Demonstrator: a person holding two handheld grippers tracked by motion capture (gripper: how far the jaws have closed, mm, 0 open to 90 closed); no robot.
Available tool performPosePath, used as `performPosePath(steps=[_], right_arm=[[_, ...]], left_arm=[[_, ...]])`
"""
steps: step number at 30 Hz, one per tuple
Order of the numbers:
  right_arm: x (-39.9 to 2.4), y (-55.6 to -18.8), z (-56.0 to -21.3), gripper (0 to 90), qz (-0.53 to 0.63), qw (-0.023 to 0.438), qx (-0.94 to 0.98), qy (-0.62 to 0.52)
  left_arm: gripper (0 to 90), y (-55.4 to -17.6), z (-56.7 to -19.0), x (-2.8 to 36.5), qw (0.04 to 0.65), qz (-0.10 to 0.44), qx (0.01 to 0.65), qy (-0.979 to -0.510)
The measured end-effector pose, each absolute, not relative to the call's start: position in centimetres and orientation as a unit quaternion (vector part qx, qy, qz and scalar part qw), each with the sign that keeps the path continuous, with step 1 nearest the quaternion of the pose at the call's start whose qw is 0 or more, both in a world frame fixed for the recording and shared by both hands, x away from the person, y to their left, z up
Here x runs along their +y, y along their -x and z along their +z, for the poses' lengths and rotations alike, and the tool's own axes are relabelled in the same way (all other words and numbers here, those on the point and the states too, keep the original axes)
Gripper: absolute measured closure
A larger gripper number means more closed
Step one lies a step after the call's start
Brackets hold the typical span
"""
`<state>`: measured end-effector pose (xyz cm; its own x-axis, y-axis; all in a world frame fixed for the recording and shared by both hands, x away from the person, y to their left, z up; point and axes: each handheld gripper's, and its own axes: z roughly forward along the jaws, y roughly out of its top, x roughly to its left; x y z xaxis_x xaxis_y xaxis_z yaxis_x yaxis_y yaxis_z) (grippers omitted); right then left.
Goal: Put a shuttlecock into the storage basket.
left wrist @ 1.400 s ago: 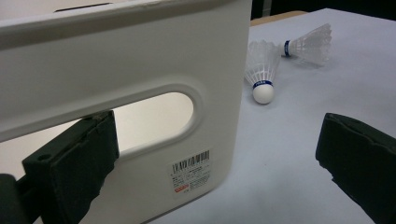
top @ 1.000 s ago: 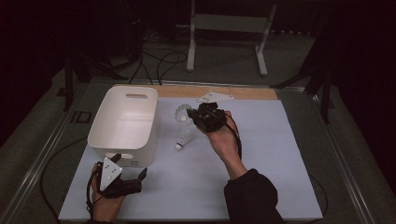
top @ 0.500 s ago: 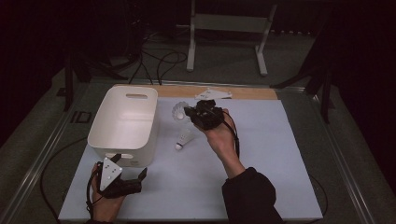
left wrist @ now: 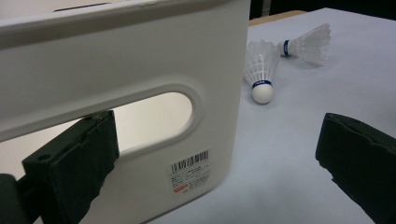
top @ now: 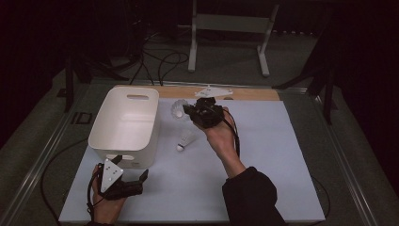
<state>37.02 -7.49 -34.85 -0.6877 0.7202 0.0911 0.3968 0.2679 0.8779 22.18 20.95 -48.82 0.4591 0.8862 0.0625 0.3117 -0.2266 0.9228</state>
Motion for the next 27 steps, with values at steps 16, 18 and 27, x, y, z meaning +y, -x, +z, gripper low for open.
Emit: performPosePath(steps=[16, 18, 27], right_arm=[[-6.7, -37.4, -33.9, 89.3, 0.502, 0.159, 0.773, -0.353], [-6.5, -37.4, -33.8, 89.3, 0.503, 0.159, 0.772, -0.354], [-6.0, -37.7, -33.6, 89.3, 0.509, 0.156, 0.770, -0.352]], left_arm=[[0.1, -22.2, -48.8, 21.0, 0.461, 0.311, 0.416, -0.719], [0.1, -22.2, -48.8, 21.0, 0.461, 0.311, 0.416, -0.719], [0.1, -22.2, -48.8, 21.0, 0.461, 0.311, 0.416, -0.720]])
